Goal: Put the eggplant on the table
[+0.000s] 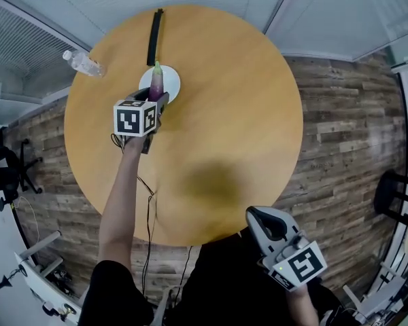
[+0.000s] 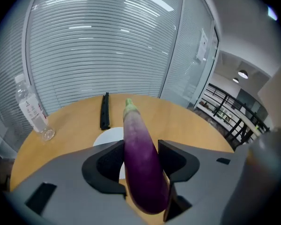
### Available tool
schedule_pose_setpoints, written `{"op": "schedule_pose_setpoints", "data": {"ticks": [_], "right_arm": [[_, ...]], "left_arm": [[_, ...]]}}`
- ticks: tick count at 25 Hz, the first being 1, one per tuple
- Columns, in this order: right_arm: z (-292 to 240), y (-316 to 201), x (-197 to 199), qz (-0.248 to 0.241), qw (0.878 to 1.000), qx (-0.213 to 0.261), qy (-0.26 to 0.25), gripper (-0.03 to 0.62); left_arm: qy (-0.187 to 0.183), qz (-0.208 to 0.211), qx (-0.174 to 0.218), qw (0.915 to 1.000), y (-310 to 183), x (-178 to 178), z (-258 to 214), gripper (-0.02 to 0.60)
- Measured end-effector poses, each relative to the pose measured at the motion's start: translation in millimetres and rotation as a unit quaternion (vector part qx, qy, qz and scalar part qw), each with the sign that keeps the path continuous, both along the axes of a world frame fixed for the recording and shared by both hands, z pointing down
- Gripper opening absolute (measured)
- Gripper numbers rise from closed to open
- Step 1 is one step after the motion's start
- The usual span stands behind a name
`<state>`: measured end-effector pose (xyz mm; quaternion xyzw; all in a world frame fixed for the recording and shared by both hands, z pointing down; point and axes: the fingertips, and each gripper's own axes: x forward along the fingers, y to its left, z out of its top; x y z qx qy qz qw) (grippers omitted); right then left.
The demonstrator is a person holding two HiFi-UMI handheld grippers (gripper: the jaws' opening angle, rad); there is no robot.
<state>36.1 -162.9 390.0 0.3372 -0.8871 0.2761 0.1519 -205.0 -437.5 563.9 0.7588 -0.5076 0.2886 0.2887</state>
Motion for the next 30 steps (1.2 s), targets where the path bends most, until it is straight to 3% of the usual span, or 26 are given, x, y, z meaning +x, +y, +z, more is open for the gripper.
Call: {"op": "schedule_pose_setpoints", "data": {"ticks": [5, 12, 19, 22, 24, 30], "right_arm": [[1.0, -7.3, -4.1, 0.0, 1.0, -0.002, 0.005, 0.017], [6.3, -9.4, -6.8, 0.006, 1.0, -0.011, 0.013, 0.017], [9.4, -13.3, -12.3, 0.007, 1.0, -0.013, 0.014, 0.017], [12.4, -13.4, -13.6, 0.007, 1.0, -0.016, 0.014, 0.017], [13.8, -13.5, -13.9, 0.006, 1.0, -0.018, 0.018, 0.017], [16.9, -12.3, -11.8, 0.007, 0.999, -0.025, 0.018, 0.017]], "left_arm": [[-0.06, 0.046, -0.03, 0.9967, -14.1, -5.0, 25.7, 0.238], [-0.099, 0.08, -0.065, 0.9898, -27.6, -9.3, 60.1, 0.239], [-0.195, 0.127, -0.061, 0.9705, -43.4, -15.4, 80.2, 0.239], [-0.238, 0.154, -0.06, 0.9571, -44.5, -16.2, 88.2, 0.239], [-0.246, 0.165, -0.067, 0.9528, -44.6, -15.1, 93.5, 0.239], [-0.235, 0.167, -0.07, 0.9549, -48.3, -12.2, 95.3, 0.239]]}}
